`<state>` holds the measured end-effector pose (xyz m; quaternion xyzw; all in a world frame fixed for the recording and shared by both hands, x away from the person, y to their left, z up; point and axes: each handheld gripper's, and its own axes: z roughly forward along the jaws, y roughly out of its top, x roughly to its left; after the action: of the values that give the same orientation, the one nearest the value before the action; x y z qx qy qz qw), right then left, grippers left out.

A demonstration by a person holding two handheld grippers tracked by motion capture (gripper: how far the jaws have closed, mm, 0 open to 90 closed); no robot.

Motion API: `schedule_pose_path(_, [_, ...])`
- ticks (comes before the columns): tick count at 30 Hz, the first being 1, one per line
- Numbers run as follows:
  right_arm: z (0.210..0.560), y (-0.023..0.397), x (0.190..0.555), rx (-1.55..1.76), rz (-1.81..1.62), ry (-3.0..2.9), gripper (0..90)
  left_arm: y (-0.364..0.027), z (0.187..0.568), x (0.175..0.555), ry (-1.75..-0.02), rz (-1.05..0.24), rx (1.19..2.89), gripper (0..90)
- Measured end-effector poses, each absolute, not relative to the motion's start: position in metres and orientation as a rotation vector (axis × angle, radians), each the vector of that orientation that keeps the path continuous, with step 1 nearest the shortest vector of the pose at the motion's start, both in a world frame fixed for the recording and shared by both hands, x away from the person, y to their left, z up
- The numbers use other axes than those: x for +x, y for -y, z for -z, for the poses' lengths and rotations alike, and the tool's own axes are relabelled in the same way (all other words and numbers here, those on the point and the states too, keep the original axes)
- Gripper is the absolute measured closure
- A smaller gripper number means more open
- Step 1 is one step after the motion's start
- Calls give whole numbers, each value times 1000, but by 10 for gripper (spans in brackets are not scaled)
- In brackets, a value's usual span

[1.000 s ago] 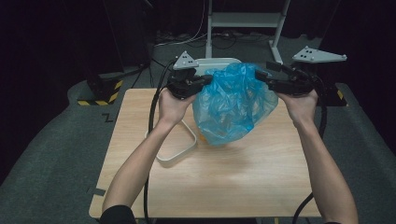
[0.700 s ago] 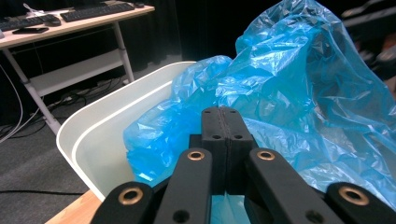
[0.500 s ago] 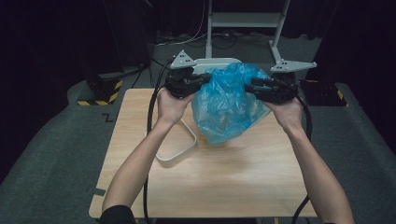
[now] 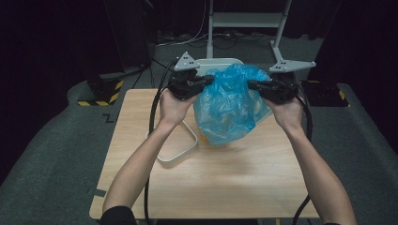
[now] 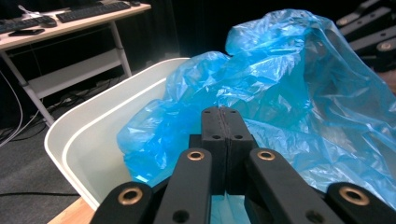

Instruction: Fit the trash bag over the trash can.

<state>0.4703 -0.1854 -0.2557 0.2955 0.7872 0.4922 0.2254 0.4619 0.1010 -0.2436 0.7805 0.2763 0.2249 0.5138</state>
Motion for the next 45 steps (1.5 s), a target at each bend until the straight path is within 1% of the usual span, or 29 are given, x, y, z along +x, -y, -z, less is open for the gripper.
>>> schedule_pose_path(3, [251, 184, 469, 798, -1379, -2154, 900, -102, 239, 462, -654, -531, 1873, 898])
schedule_pose_path(9, [236, 174, 471, 764, -1422, -2139, 900, -109, 223, 463, -661, -567, 1836, 899])
schedule_pose_path(13, [230, 163, 476, 748, -1415, -2153, 900, -115, 218, 466, -681, -586, 1825, 899])
schedule_pose_path(18, [234, 153, 487, 761, -1429, -2176, 900, -125, 221, 476, -725, -618, 1837, 900])
schedule_pose_path(24, [244, 144, 502, 789, -1429, -2206, 900, -135, 229, 491, -795, -615, 1854, 900])
schedule_pose_path(27, [249, 141, 508, 803, -1405, -2246, 900, -135, 235, 497, -810, -602, 1868, 899])
schedule_pose_path(32, [257, 137, 513, 818, -1350, -2284, 900, -127, 241, 501, -796, -664, 1913, 898])
schedule_pose_path(33, [257, 137, 513, 817, -1351, -2286, 885, -126, 242, 502, -796, -671, 1920, 898])
schedule_pose_path(36, [258, 137, 512, 805, -1359, -2288, 792, -126, 245, 505, -809, -682, 1930, 898])
schedule_pose_path(38, [254, 140, 508, 783, -1380, -2274, 752, -127, 246, 508, -819, -683, 1929, 897])
schedule_pose_path(42, [238, 155, 493, 747, -1452, -2201, 716, -130, 248, 510, -835, -682, 1927, 897])
schedule_pose_path(45, [230, 166, 485, 737, -1440, -2146, 684, -132, 249, 508, -836, -690, 1928, 895])
